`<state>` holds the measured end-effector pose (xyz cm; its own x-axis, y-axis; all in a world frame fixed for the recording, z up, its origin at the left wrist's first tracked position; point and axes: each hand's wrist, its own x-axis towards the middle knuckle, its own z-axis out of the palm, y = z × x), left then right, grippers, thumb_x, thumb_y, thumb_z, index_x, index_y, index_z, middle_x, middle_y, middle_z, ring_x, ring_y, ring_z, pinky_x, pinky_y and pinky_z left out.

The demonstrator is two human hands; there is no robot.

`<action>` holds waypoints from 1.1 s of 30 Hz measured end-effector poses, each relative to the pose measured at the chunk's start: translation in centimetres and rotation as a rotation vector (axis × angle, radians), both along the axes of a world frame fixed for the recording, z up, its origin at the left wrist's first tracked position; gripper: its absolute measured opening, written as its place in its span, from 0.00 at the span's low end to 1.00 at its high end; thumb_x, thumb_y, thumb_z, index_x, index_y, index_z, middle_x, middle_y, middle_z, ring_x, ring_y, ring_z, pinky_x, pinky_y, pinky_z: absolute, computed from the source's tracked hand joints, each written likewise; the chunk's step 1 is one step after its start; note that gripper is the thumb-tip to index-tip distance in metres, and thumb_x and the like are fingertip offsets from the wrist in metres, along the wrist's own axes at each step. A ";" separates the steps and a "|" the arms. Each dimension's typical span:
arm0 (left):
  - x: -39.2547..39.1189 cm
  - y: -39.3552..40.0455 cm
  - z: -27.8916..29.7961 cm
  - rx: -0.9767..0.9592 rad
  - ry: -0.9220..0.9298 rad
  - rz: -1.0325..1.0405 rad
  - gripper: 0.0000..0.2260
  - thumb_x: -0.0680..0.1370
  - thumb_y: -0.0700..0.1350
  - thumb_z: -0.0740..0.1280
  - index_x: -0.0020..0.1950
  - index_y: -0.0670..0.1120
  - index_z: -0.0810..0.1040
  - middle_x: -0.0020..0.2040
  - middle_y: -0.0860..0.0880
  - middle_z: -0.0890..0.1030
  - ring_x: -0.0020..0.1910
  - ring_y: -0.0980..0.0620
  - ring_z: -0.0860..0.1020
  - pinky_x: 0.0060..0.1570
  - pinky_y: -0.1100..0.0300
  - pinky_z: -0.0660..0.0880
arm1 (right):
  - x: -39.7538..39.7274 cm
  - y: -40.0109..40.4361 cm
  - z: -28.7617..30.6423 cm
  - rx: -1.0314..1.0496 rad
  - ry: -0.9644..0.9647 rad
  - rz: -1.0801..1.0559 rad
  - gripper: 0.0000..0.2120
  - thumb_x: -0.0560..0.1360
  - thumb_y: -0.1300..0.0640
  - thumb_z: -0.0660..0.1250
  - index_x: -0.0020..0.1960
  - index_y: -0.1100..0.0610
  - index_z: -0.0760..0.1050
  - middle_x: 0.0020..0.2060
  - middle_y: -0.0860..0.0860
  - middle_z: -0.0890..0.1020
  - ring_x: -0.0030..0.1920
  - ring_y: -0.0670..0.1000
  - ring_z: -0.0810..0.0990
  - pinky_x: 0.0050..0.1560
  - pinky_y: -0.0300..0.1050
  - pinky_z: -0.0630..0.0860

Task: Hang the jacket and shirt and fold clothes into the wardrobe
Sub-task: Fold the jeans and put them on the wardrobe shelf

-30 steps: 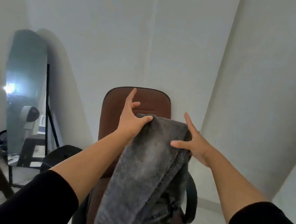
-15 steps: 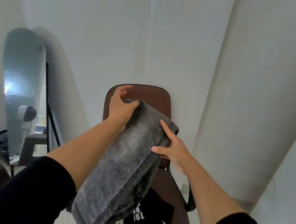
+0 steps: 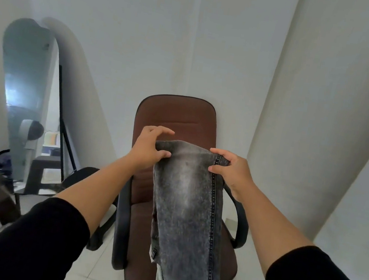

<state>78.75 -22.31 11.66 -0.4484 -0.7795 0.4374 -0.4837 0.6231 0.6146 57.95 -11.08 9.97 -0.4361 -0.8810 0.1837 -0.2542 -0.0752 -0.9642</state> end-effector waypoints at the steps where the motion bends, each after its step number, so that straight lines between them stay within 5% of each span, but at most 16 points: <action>1: -0.1 -0.1 -0.3 0.035 -0.016 -0.010 0.27 0.68 0.42 0.76 0.64 0.56 0.71 0.66 0.48 0.67 0.67 0.51 0.65 0.63 0.63 0.61 | 0.2 0.0 -0.3 0.002 -0.001 -0.023 0.22 0.64 0.70 0.75 0.45 0.43 0.81 0.49 0.58 0.83 0.49 0.58 0.82 0.57 0.56 0.77; 5: -0.5 -0.5 -2.2 0.116 -0.113 -0.026 0.30 0.68 0.41 0.76 0.66 0.55 0.70 0.66 0.46 0.64 0.65 0.48 0.66 0.61 0.64 0.61 | 0.2 -0.1 -2.0 0.044 0.006 -0.076 0.20 0.65 0.69 0.74 0.46 0.44 0.81 0.48 0.59 0.83 0.50 0.61 0.81 0.57 0.56 0.78; 15: -5.4 -6.0 -8.4 0.107 0.070 0.046 0.37 0.65 0.37 0.77 0.70 0.54 0.67 0.61 0.50 0.73 0.59 0.53 0.71 0.59 0.62 0.67 | -3.9 -5.7 -7.3 0.228 0.245 -0.172 0.20 0.68 0.61 0.75 0.60 0.51 0.78 0.53 0.53 0.82 0.53 0.53 0.79 0.60 0.51 0.75; 21: -11.2 -15.2 -13.8 0.240 0.057 0.044 0.35 0.70 0.34 0.73 0.71 0.55 0.65 0.51 0.50 0.80 0.53 0.55 0.76 0.58 0.68 0.66 | -9.6 -15.2 -11.8 0.309 0.356 -0.179 0.13 0.70 0.59 0.74 0.54 0.54 0.80 0.46 0.51 0.82 0.50 0.53 0.79 0.56 0.48 0.75; 24: -15.1 -20.7 -16.2 0.253 0.019 0.084 0.31 0.69 0.34 0.73 0.68 0.52 0.69 0.49 0.51 0.80 0.51 0.54 0.78 0.60 0.59 0.73 | -13.6 -20.9 -14.3 0.340 0.422 -0.138 0.11 0.72 0.56 0.72 0.54 0.54 0.79 0.46 0.51 0.83 0.48 0.53 0.79 0.53 0.47 0.74; 29: -19.9 -29.2 -20.5 0.258 -0.044 0.134 0.28 0.68 0.39 0.75 0.65 0.53 0.71 0.48 0.55 0.80 0.51 0.53 0.78 0.54 0.56 0.75 | -18.7 -29.1 -18.9 0.419 0.437 -0.026 0.13 0.77 0.59 0.65 0.61 0.52 0.74 0.52 0.52 0.81 0.50 0.54 0.78 0.49 0.43 0.71; 33: -21.9 -34.8 -23.9 0.294 -0.117 0.114 0.26 0.68 0.40 0.75 0.63 0.53 0.72 0.51 0.54 0.80 0.53 0.52 0.78 0.54 0.56 0.75 | -20.9 -33.3 -22.2 0.510 0.440 0.071 0.20 0.77 0.62 0.64 0.66 0.49 0.68 0.59 0.52 0.78 0.58 0.54 0.75 0.55 0.45 0.71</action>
